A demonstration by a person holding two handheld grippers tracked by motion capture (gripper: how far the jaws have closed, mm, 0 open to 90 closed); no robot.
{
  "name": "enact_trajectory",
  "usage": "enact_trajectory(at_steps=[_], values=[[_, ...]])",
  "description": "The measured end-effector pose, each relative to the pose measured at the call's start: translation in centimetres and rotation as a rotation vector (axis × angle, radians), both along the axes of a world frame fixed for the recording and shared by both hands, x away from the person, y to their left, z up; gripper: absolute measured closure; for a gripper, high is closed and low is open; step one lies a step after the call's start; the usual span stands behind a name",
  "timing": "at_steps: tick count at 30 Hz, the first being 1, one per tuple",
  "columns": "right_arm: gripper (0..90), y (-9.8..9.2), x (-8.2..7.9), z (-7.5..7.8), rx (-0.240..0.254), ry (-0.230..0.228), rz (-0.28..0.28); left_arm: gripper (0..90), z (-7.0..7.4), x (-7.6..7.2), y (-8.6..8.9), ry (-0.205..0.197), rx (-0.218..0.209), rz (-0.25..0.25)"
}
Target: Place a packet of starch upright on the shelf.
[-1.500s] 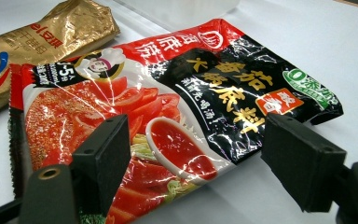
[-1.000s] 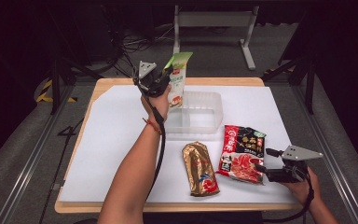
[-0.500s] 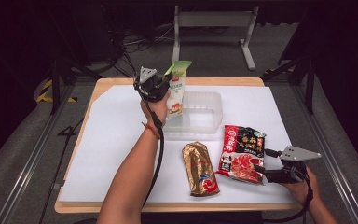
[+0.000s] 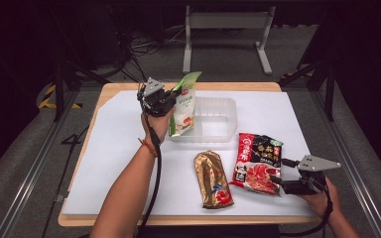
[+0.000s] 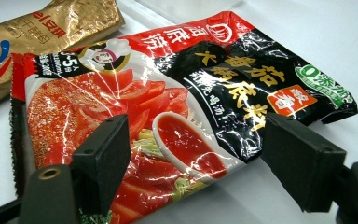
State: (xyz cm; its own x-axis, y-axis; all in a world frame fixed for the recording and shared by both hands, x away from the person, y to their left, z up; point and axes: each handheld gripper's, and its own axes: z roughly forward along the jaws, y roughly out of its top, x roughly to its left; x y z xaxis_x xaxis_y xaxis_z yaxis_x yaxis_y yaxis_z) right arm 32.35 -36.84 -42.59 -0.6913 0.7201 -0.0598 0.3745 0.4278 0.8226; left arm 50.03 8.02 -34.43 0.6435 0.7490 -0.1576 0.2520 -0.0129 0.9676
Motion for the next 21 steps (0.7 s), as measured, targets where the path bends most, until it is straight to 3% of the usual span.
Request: enact_trajectory(at_steps=[4,8,10,11,15,21], values=[[24.3,-0.1,0.0,0.0,0.000,-0.001,-0.003,86.1,-0.1,-1.1,0.0,-0.033,0.062,-0.051],[24.3,-0.1,0.0,0.0,0.000,-0.001,-0.004,83.3,-0.2,-1.5,0.2,-0.044,0.084,-0.060],[24.2,0.0,0.0,0.1,-0.004,-0.002,-0.003,79.7,-0.5,-1.5,0.3,-0.047,0.126,-0.057],[24.2,0.1,0.0,0.0,-0.003,-0.002,-0.001,76.2,-0.8,-1.4,0.4,-0.042,0.130,-0.054],[24.2,0.1,0.0,0.0,-0.004,0.000,0.000,77.6,-1.6,-1.4,1.4,-0.031,0.112,-0.081],[24.2,0.1,0.0,-0.1,-0.002,0.004,-0.001,76.7,-2.2,-2.1,2.0,-0.038,0.171,-0.103]])
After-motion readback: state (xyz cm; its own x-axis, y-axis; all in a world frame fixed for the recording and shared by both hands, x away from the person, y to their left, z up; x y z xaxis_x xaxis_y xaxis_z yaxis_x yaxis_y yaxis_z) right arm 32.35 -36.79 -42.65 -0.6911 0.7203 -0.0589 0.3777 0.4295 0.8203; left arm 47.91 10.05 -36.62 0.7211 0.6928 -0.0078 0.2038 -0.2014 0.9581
